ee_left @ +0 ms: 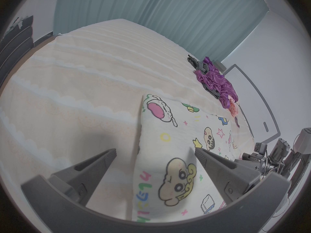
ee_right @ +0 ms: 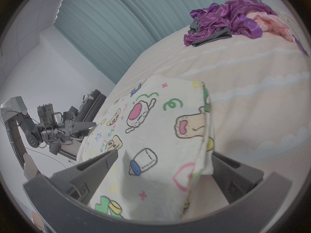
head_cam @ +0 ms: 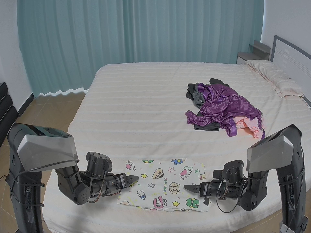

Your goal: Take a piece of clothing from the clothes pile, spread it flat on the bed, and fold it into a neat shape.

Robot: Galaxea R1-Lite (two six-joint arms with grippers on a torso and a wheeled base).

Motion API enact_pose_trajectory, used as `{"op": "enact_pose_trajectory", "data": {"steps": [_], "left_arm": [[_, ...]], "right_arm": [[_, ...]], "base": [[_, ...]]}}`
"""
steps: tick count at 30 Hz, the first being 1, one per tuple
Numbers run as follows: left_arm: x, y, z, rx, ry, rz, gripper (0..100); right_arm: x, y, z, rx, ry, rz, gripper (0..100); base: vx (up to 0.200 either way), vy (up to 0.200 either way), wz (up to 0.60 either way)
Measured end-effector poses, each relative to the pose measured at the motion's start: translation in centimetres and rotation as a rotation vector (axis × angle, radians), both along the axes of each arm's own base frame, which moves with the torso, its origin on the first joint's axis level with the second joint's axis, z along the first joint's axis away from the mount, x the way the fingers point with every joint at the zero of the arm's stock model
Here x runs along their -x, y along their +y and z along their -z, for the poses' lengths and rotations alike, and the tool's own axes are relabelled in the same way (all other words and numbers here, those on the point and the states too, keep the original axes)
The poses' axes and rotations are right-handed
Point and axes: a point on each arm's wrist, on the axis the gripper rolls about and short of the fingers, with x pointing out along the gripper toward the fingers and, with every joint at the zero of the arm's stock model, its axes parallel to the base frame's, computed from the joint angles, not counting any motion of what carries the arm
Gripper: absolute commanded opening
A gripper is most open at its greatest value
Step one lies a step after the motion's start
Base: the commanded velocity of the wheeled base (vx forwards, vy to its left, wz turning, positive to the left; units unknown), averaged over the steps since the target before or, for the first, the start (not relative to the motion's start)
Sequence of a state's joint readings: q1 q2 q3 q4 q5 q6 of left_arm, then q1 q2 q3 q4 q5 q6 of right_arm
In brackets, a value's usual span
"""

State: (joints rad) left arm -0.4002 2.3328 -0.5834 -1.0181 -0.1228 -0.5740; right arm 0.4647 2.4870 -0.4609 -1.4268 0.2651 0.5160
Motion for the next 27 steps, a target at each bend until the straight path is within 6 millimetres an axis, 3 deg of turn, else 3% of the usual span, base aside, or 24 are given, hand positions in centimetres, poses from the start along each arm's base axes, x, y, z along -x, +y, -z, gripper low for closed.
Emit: {"op": "enact_pose_trajectory", "data": {"steps": [8,9,10,11,27], "left_arm": [[0.1,-1.5,0.2,0.017,0.002,0.051,100],[0.2,-1.7,0.2,0.021,0.002,0.056,100],[0.2,-1.9,0.2,0.024,0.002,0.060,100],[0.2,-2.1,0.2,0.030,0.003,0.059,0],[0.1,-3.4,-0.5,0.160,0.046,-0.018,0]], "right_arm": [[-0.9,1.5,0.6,-0.017,0.010,-0.012,100],[-1.0,1.8,0.6,-0.016,0.014,-0.014,0],[-1.1,1.9,0.7,-0.017,0.014,-0.016,0],[-1.1,2.0,0.7,-0.017,0.015,-0.017,0],[-1.6,2.9,0.2,-0.107,-0.011,0.004,0]], "base": [[0.000,0.000,0.00],[0.000,0.000,0.00],[0.000,0.000,0.00],[0.000,0.000,0.00],[0.000,0.000,0.00]]}}
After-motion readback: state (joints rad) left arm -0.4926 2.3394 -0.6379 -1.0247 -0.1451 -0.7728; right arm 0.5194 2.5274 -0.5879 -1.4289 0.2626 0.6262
